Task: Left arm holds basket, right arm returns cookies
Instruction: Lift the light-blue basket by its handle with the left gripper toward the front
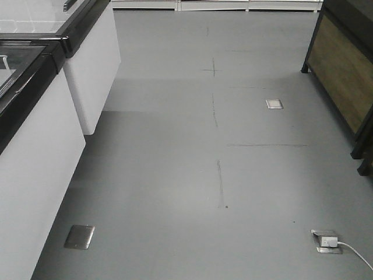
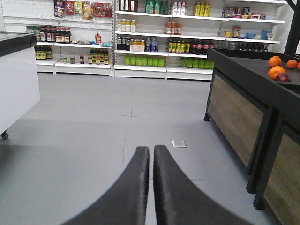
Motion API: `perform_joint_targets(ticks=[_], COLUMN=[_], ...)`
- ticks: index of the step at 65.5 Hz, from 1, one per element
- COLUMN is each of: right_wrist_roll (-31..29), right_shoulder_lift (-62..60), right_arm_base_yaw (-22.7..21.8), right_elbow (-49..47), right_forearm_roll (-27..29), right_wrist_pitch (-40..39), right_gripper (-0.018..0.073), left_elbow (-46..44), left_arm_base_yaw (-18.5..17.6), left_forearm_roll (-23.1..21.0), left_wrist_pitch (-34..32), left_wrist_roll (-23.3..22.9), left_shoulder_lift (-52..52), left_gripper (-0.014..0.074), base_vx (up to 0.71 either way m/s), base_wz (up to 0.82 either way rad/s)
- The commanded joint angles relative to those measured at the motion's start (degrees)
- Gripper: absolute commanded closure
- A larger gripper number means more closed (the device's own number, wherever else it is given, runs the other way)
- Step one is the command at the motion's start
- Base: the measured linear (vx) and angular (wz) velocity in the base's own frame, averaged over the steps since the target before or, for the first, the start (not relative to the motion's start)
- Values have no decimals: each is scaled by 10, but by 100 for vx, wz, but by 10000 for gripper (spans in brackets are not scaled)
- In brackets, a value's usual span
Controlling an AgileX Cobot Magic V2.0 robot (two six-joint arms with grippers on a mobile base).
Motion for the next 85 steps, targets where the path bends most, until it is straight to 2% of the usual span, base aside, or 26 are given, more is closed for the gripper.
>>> perform_joint_targets(ticks=[1,16,27,41,48,53,60,71,85], right_wrist_roll=[-3,-3,-3,-3,-3,-3,-3,-3,-3], right_shoulder_lift=[-7,-7,-7,-7,-7,-7,-7,-7,-7], right_arm_base_yaw=[0,0,0,0,0,0,0,0,0], right_elbow=[10,10,10,10,10,10,10,10,10], right_forearm_roll=[-2,-2,-2,-2,-2,-2,-2,-2,-2], right_wrist_pitch=[-43,-43,-43,-43,-43,-43,-43,-43,-43], right_gripper=[565,565,565,565,565,565,565,565,565], left_elbow=[-14,-14,-14,-14,-14,-14,-14,-14,-14], left_arm_base_yaw=[-3,-3,-3,-4,-4,-4,-4,-4,-5], left_forearm_roll=[8,8,8,8,17,48,117,203,309], left_wrist_pitch=[-40,-40,-51,-102,-104,-108,-141,-181,-238], left_wrist_roll=[-3,-3,-3,-6,-42,-83,-154,-226,-346], left_shoulder_lift=[-10,-10,-10,-10,-12,-12,-12,-12,-12], left_gripper=[500,606,602,602,602,602,602,602,602], base_vx=[0,0,0,0,0,0,0,0,0], base_wz=[0,0,0,0,0,0,0,0,0])
